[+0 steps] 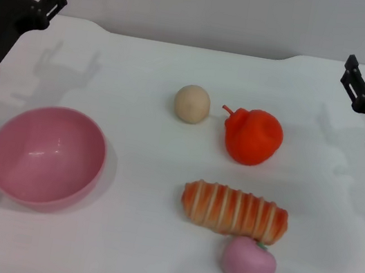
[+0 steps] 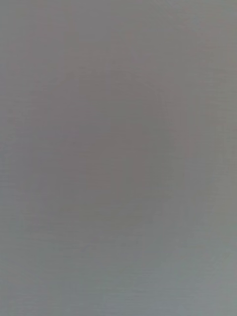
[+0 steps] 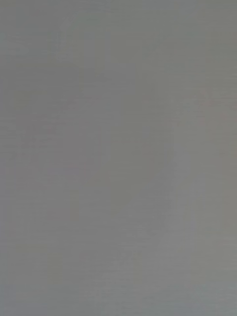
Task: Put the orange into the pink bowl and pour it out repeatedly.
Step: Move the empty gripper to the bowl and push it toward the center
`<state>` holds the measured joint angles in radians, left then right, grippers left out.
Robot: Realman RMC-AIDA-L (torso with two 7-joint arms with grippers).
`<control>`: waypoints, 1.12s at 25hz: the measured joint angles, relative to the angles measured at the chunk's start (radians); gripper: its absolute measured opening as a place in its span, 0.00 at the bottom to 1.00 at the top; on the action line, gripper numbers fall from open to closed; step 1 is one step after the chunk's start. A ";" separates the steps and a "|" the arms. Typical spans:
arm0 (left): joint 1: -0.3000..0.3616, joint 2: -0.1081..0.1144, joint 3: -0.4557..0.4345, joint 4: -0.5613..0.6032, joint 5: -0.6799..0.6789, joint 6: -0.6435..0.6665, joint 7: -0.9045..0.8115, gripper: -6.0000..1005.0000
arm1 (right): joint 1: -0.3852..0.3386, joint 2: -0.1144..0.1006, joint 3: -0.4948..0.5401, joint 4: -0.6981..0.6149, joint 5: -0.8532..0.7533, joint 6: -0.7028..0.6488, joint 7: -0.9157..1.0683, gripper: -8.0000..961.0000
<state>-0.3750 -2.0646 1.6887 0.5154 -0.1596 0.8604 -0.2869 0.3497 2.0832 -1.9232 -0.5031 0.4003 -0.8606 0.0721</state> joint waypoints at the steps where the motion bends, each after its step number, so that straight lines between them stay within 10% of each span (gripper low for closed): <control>1: 0.000 0.000 0.000 0.000 0.000 0.000 0.000 0.82 | 0.000 0.000 0.000 0.000 0.000 0.000 0.000 0.79; 13: 0.008 0.005 0.002 0.032 0.008 -0.050 -0.015 0.82 | -0.002 0.000 0.000 0.001 0.000 0.001 0.014 0.79; 20: 0.163 0.053 0.008 0.639 0.151 -0.678 -0.113 0.82 | 0.000 -0.002 0.000 0.001 0.000 0.043 0.049 0.79; 28: 0.203 0.035 -0.018 1.054 0.171 -1.342 0.028 0.82 | -0.003 -0.006 0.018 -0.043 0.000 0.141 0.052 0.79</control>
<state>-0.1717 -2.0294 1.6710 1.5691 0.0118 -0.4814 -0.2586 0.3472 2.0768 -1.9055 -0.5465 0.4002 -0.7191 0.1238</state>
